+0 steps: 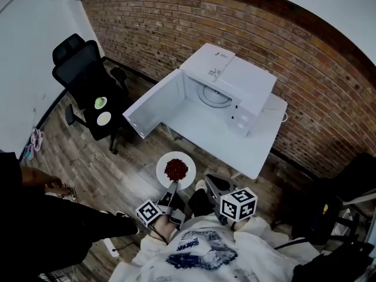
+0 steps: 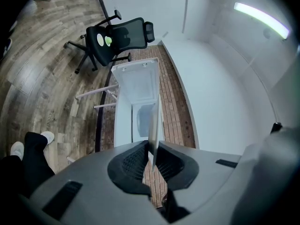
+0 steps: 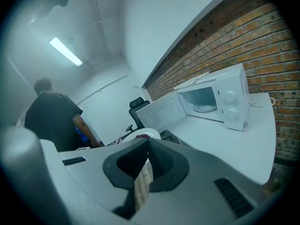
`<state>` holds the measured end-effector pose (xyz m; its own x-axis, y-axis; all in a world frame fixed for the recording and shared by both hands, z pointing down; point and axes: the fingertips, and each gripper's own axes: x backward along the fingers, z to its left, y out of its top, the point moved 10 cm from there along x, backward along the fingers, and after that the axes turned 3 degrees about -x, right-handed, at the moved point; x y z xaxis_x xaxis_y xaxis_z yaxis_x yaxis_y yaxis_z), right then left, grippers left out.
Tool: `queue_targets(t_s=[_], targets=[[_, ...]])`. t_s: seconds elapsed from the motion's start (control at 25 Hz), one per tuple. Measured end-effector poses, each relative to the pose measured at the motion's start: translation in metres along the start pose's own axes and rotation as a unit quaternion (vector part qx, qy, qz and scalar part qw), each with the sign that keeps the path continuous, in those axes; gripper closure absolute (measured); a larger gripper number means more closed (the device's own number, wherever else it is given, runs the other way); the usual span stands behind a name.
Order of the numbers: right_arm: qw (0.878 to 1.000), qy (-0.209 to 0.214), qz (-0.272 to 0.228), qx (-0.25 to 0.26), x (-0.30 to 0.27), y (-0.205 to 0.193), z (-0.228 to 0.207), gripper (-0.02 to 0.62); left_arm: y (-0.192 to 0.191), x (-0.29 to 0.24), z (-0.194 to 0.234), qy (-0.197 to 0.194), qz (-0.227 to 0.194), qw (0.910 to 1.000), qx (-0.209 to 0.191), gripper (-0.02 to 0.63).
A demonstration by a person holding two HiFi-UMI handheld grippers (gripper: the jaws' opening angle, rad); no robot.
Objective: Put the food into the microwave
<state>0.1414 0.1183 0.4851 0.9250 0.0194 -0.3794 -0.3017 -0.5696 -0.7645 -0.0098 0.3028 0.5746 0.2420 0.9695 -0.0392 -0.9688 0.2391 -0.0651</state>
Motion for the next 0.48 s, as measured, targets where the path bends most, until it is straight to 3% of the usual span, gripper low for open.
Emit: queue_targets(t_s=[0.48], targets=[[0.999,-0.022,-0.023,-0.022,-0.062,0.041,-0.04,0.581,0.046,-0.074,0.009,0.02,0.037,0.9991,-0.006,0.568]])
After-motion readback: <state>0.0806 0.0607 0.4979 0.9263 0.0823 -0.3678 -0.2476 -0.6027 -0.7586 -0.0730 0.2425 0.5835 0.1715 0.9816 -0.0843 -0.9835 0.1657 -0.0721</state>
